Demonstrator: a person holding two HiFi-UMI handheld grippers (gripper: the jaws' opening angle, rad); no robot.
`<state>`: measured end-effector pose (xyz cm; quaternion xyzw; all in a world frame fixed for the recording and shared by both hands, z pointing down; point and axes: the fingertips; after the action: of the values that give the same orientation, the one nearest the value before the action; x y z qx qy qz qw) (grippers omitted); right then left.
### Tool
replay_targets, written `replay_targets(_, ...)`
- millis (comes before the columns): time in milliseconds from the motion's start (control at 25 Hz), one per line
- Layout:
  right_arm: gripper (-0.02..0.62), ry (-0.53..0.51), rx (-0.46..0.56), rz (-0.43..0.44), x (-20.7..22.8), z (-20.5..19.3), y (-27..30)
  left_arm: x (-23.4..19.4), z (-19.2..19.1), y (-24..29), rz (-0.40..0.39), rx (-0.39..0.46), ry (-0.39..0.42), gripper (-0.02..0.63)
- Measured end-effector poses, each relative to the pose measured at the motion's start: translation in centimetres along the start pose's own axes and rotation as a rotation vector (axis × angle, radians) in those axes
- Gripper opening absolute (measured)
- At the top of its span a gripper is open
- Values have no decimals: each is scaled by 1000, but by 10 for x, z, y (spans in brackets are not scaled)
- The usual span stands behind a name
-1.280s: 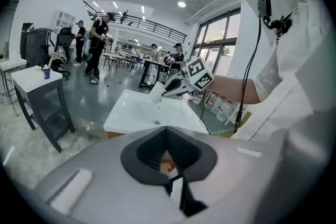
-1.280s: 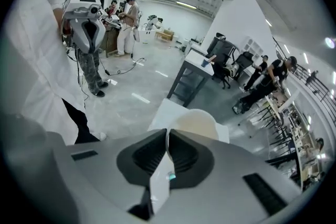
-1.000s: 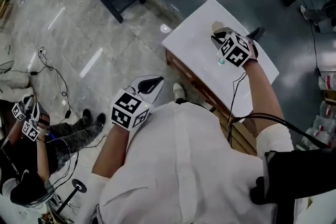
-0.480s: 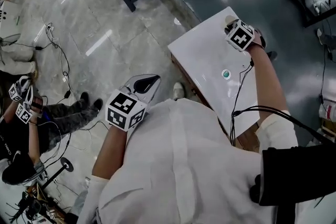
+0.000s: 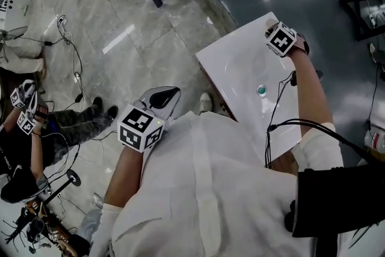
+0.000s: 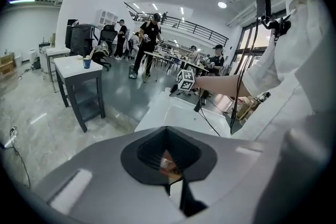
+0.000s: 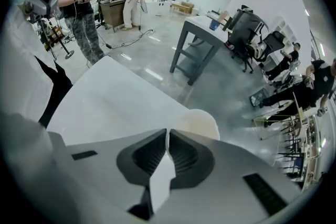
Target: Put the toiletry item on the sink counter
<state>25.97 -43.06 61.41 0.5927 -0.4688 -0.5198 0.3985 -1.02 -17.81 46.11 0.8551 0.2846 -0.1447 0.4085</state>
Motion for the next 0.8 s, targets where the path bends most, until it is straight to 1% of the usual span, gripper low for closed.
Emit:
replay_targets(120, 14, -22, 19, 3, 6, 4, 7, -4, -1, 3, 11, -4, -5, 6)
replay_targets(320, 15, 20, -1, 3, 8, -6, 13, -5, -3, 4, 18, -11, -15, 6)
replay_targets(440, 17, 0, 10, 0, 7, -5, 13, -4, -4, 6, 20, -13, -6, 6)
replay_targets(480, 38, -6, 16, -4, 8, -3, 12, -4, -4, 6, 21, -13, -2, 6)
replay_targets(520, 86, -7, 21, -12, 9, -1, 11, -4, -4, 5, 22, -13, 1, 6)
replay_targets(800, 97, 44, 11, -81, 18, -3, -9, -10, -4, -1, 9, -18, 6, 6)
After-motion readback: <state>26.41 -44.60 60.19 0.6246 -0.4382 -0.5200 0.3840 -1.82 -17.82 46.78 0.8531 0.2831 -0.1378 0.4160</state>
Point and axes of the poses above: the fingertips, and each gripper's own axes: y forward along the fingers, x to its right, z out of its top, and after that the axes turned 15 degrees about -y, right-handed
